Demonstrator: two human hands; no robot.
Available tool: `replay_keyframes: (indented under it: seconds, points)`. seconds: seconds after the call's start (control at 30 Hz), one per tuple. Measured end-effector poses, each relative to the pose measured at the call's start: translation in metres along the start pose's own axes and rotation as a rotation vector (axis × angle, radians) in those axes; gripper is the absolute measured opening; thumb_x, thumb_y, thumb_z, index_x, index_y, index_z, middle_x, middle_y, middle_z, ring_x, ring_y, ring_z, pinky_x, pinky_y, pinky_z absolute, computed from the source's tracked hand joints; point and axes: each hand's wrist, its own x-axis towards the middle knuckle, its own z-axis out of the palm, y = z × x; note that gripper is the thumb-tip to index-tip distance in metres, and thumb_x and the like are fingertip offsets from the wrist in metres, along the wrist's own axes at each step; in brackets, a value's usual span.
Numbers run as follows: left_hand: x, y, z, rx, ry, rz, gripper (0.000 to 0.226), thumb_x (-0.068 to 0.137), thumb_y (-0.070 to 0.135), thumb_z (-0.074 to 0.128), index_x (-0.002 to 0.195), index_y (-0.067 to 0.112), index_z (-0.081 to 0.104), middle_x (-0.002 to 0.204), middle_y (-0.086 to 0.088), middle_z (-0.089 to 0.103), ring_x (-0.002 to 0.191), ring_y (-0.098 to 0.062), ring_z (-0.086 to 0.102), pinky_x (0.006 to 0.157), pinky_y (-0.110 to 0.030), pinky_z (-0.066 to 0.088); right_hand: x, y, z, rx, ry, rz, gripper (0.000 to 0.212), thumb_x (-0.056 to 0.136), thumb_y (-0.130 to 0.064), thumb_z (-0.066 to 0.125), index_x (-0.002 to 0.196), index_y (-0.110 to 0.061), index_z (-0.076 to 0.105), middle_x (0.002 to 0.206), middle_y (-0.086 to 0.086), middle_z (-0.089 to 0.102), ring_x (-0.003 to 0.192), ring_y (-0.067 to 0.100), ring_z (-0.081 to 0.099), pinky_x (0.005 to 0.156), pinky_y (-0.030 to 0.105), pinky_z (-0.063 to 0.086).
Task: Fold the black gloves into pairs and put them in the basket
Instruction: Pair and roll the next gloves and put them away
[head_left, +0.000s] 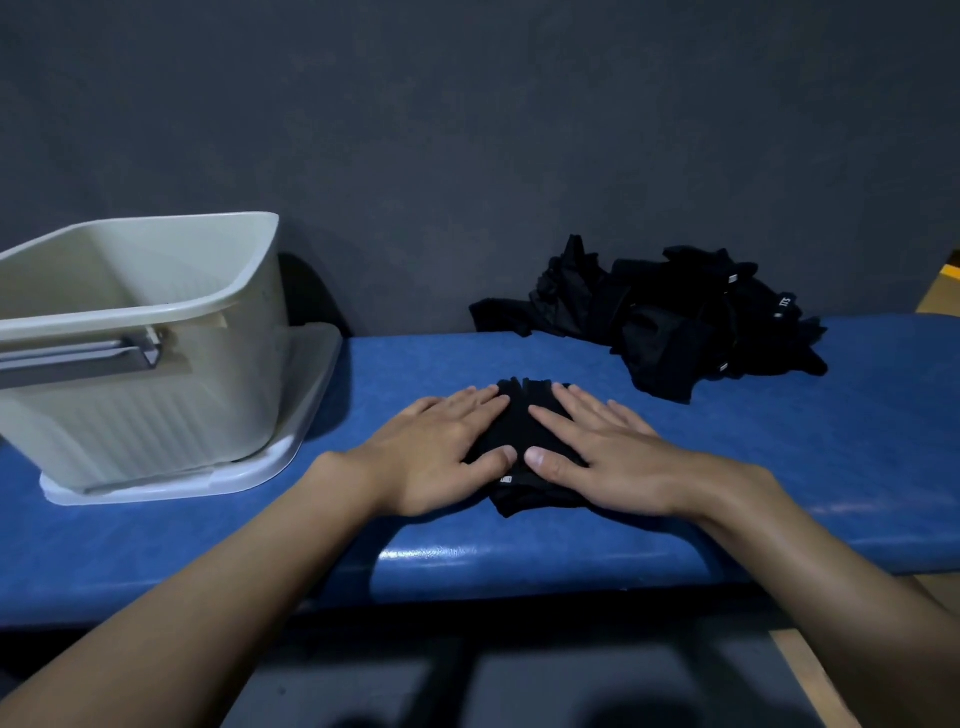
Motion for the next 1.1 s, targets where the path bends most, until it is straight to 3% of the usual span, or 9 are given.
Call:
replay_keyframes:
  seconds: [0.17, 0.57, 0.77, 0.87, 1.03, 1.1]
  points:
    - [-0.002, 0.005, -0.007, -0.055, 0.121, 0.084, 0.089, 0.083, 0.069, 0.010, 0.158, 0.024, 0.019, 0.166, 0.012, 0.009, 0.150, 0.003, -0.003, 0.124, -0.030, 0.002, 0.000, 0.001, 0.001, -0.006, 0.006, -0.003, 0.100, 0.065, -0.088, 0.001, 0.153, -0.042, -0.001, 0.162, -0.010, -0.021, 0.144, 0.001, -0.024, 0.121, 0.039, -0.010]
    - [-0.004, 0.005, 0.003, -0.038, 0.029, 0.043, 0.093, 0.080, 0.075, 0.005, 0.159, 0.027, 0.011, 0.167, 0.011, 0.004, 0.151, 0.001, -0.001, 0.124, -0.031, 0.003, -0.003, 0.008, 0.001, -0.003, 0.019, 0.000, 0.101, 0.064, -0.087, -0.002, 0.154, -0.042, 0.001, 0.161, -0.014, -0.018, 0.144, -0.002, -0.021, 0.121, 0.039, -0.010]
    - [-0.007, 0.007, 0.000, -0.086, 0.051, 0.046, 0.068, 0.100, 0.060, 0.030, 0.158, 0.027, 0.018, 0.167, 0.009, 0.006, 0.151, 0.000, 0.000, 0.124, -0.032, 0.004, -0.005, 0.008, 0.003, 0.028, 0.062, -0.014, 0.096, 0.068, -0.084, 0.001, 0.154, -0.042, 0.005, 0.162, -0.014, -0.014, 0.145, -0.002, -0.018, 0.121, 0.037, -0.010]
    - [-0.010, 0.008, 0.002, -0.047, 0.025, 0.049, 0.082, 0.090, 0.072, 0.017, 0.159, 0.028, 0.014, 0.167, 0.009, 0.003, 0.151, -0.001, -0.003, 0.124, -0.032, 0.002, -0.006, 0.009, 0.004, 0.049, 0.084, -0.027, 0.094, 0.070, -0.083, 0.003, 0.154, -0.042, 0.009, 0.162, -0.015, -0.012, 0.145, -0.003, -0.017, 0.122, 0.037, -0.009]
    - [-0.008, 0.009, 0.002, -0.026, 0.030, 0.035, 0.096, 0.077, 0.078, 0.005, 0.159, 0.028, 0.014, 0.167, 0.009, 0.003, 0.151, -0.001, -0.002, 0.124, -0.032, 0.002, -0.009, 0.017, 0.007, 0.137, 0.190, -0.126, 0.089, 0.076, -0.083, 0.012, 0.150, -0.038, 0.029, 0.163, -0.015, 0.007, 0.146, -0.006, -0.008, 0.123, 0.037, -0.001]
    - [-0.008, 0.009, 0.002, -0.039, 0.030, 0.033, 0.096, 0.077, 0.078, 0.006, 0.159, 0.029, 0.014, 0.167, 0.009, 0.003, 0.151, -0.001, -0.002, 0.124, -0.031, 0.002, -0.014, 0.019, 0.006, 0.229, 0.247, -0.181, 0.069, 0.086, -0.073, 0.035, 0.143, -0.035, 0.045, 0.159, -0.013, 0.028, 0.146, -0.004, 0.007, 0.123, 0.037, 0.011]
